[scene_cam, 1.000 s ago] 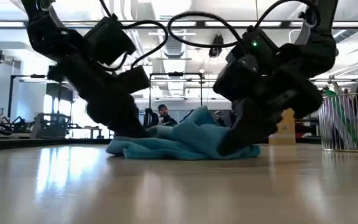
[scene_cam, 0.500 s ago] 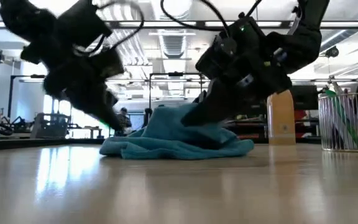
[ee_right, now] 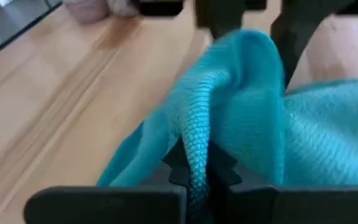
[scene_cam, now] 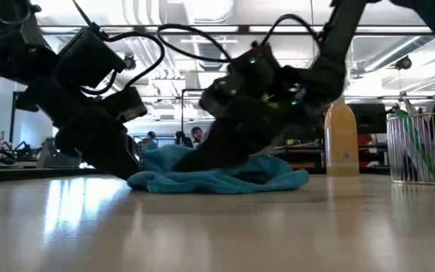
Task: Apply microfiber cloth
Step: Wipe the front and back of the black cellphone using the blue microfiber cloth
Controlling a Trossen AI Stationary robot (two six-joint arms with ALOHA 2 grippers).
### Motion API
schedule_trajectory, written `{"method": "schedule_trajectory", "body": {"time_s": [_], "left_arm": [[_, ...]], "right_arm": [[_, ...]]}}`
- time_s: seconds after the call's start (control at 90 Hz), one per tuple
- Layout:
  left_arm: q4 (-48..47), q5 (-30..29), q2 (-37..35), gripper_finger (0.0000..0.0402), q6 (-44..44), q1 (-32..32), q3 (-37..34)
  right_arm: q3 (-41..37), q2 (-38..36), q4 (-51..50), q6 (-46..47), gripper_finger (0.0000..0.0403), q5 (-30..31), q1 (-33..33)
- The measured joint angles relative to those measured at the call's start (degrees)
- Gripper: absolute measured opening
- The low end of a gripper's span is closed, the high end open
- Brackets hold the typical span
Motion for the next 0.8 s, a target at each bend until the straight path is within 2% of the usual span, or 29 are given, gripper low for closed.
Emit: {"method": "schedule_trajectory", "body": {"time_s": [0.156, 0.244, 0.3, 0.411, 0.522, 0.633, 0.8], "left_arm": [[0.8, -0.2, 0.4, 0.0075, -0.2, -0.1, -0.3], [1.0, 0.0, -0.4, 0.0075, -0.2, -0.3, -0.9], [1.0, 0.1, -0.6, 0.0075, -0.2, -0.3, -1.2], [2.0, 0.2, -0.6, 0.0075, -1.1, -0.3, -1.9], [2.6, 0.2, -0.7, 0.0075, -1.7, -0.3, -2.4], [2.9, 0.2, -0.7, 0.0075, -1.9, -0.3, -2.5], [4.0, 0.2, -0.6, 0.0075, -1.3, -0.4, -2.7]], "right_arm": [[4.5, 2.5, -1.8, 0.9, 0.0, 0.3, -1.9], [5.6, 2.2, -3.8, 0.7, 0.0, 3.0, -2.8], [5.6, 1.5, -5.6, 0.0, 0.0, 7.0, -3.3], [3.7, -1.8, -9.1, -2.1, 0.0, 14.7, -4.1], [0.6, -6.7, -13.5, -4.3, 0.0, 18.9, -4.9], [-2.4, -12.3, -18.3, -5.6, 0.0, 21.6, -6.6], [-6.3, -20.0, -27.3, -7.6, 0.0, 21.4, -7.8]]}}
